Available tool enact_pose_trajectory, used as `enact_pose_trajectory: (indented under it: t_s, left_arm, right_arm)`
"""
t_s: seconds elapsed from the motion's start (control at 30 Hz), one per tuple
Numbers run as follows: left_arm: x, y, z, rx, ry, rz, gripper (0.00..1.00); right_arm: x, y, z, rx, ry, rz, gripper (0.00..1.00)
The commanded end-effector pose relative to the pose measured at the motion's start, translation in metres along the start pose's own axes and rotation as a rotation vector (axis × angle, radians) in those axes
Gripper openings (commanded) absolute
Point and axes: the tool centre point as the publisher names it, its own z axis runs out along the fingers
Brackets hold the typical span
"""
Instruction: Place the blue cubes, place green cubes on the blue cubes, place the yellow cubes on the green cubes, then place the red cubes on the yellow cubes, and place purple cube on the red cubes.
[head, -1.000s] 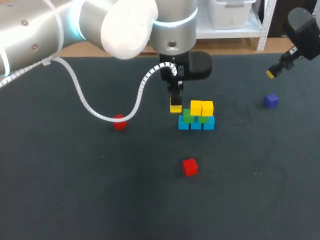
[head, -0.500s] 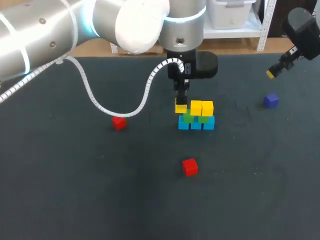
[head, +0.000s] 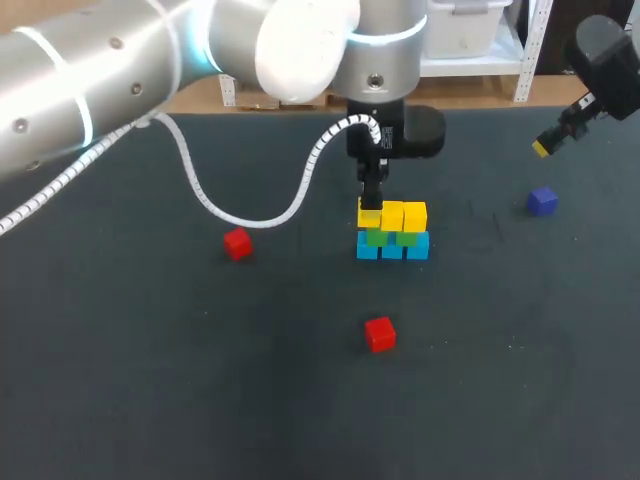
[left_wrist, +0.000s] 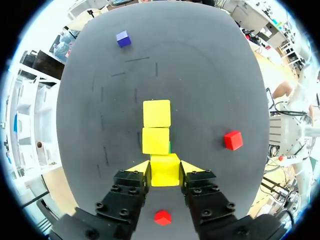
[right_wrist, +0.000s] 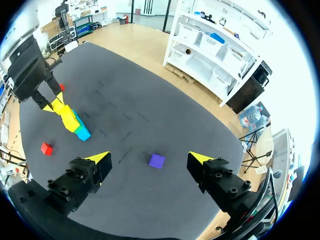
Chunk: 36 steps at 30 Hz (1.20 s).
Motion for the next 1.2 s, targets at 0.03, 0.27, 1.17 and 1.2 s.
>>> enact_pose_trajectory:
  t_s: [0.03, 0.27, 1.17, 1.2]
  left_arm:
    - [-0.002, 0.006, 0.002, 0.012, 0.009, -0.003, 0.00]
    - [-0.002, 0.005, 0.005, 0.024, 0.003, -0.018, 0.00]
    - [-0.005, 0.006, 0.013, 0.015, 0.009, -0.031, 0.00]
    - [-0.005, 0.006, 0.013, 0.014, 0.010, -0.030, 0.00]
  right_arm:
    - [0.000, -0.001, 0.001, -0.001, -0.001, -0.001, 1.00]
    - [0.000, -0.001, 0.001, -0.001, -0.001, -0.001, 1.00]
    - [0.000, -0.001, 0.001, -0.001, -0.001, -0.001, 1.00]
    - [0.000, -0.001, 0.001, -0.001, -0.001, -0.001, 1.00]
